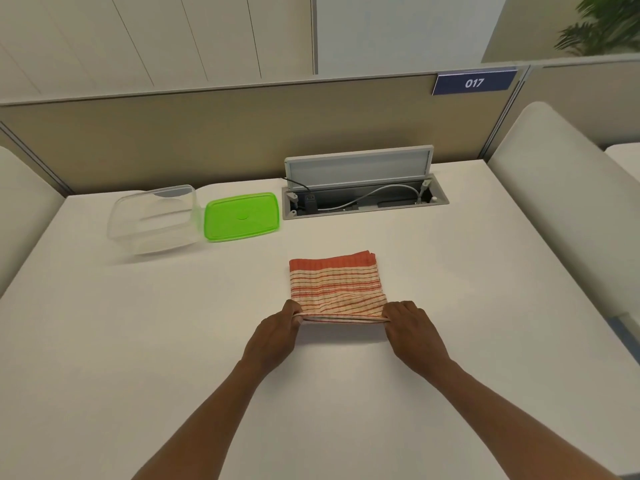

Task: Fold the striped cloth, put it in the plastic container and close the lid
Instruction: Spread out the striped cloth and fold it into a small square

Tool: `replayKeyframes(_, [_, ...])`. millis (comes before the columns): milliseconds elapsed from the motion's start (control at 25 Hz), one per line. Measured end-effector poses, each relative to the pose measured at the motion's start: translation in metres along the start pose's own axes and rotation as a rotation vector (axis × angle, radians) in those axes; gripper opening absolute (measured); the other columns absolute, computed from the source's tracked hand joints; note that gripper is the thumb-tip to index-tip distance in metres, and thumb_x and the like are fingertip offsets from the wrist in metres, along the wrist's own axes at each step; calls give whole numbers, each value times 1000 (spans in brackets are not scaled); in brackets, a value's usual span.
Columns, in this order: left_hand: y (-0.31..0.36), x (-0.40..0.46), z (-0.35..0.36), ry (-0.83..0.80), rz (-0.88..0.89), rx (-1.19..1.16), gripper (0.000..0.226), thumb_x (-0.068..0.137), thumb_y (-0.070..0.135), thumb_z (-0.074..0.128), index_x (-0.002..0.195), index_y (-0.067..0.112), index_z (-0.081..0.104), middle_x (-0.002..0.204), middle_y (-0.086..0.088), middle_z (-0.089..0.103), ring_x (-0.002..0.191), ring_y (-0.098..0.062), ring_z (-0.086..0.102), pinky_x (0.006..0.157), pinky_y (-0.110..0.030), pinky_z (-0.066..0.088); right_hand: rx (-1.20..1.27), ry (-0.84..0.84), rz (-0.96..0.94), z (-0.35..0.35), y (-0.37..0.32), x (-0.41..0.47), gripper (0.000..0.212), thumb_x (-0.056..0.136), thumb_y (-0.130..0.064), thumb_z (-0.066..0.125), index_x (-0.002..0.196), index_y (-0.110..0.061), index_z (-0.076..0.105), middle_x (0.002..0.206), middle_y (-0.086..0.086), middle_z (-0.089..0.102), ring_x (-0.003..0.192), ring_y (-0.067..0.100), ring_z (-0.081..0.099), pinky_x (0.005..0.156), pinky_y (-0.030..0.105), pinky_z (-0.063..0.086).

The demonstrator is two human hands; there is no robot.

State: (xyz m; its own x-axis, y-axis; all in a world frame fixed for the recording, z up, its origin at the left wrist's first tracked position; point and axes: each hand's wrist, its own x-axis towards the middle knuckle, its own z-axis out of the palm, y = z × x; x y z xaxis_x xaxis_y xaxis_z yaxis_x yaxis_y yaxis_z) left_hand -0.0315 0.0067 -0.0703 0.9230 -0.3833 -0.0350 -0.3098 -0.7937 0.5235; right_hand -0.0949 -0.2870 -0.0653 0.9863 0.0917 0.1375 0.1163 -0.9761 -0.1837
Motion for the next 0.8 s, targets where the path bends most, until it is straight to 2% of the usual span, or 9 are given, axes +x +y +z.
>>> replayKeyframes(200, [4, 17, -16, 194, -61, -151, 20, 96, 39, 32, 101, 24, 45, 84, -1, 67, 69, -27, 60, 61, -39, 48, 317, 23, 102, -26, -12, 29, 12, 92, -12, 53, 104, -14, 55, 96, 4, 62, 85, 24, 56, 72, 34, 46])
replayKeyframes(400, [4, 44, -31, 329, -134, -295, 18, 96, 37, 39, 94, 24, 51, 68, 2, 63, 62, -21, 59, 60, -38, 46, 596, 13, 240, -32, -14, 69, 9, 96, -18, 46, 103, -24, 46, 86, -1, 66, 73, 18, 62, 59, 26, 45])
replayKeyframes(520, [0, 62, -32, 325, -163, -308, 14, 99, 30, 44, 93, 21, 55, 64, 4, 61, 61, -17, 59, 58, -34, 43, 627, 21, 303, -25, -14, 91, 8, 99, -22, 41, 104, -26, 45, 85, -3, 65, 75, 11, 64, 56, 20, 45])
replayKeyframes(680, [-2, 86, -29, 303, -205, -309, 15, 99, 30, 47, 93, 21, 57, 68, 5, 63, 65, -16, 60, 59, -28, 39, 529, 8, 449, -11, -8, 111, 13, 97, -29, 42, 111, -30, 43, 93, 6, 69, 83, 28, 64, 73, 40, 53])
replayKeyframes(800, [-3, 103, -24, 293, -239, -304, 15, 99, 31, 47, 93, 23, 59, 71, 4, 65, 68, -17, 61, 61, -28, 38, 441, -19, 507, -4, -3, 124, 18, 98, -28, 40, 116, -27, 42, 100, 6, 69, 83, 27, 63, 76, 39, 51])
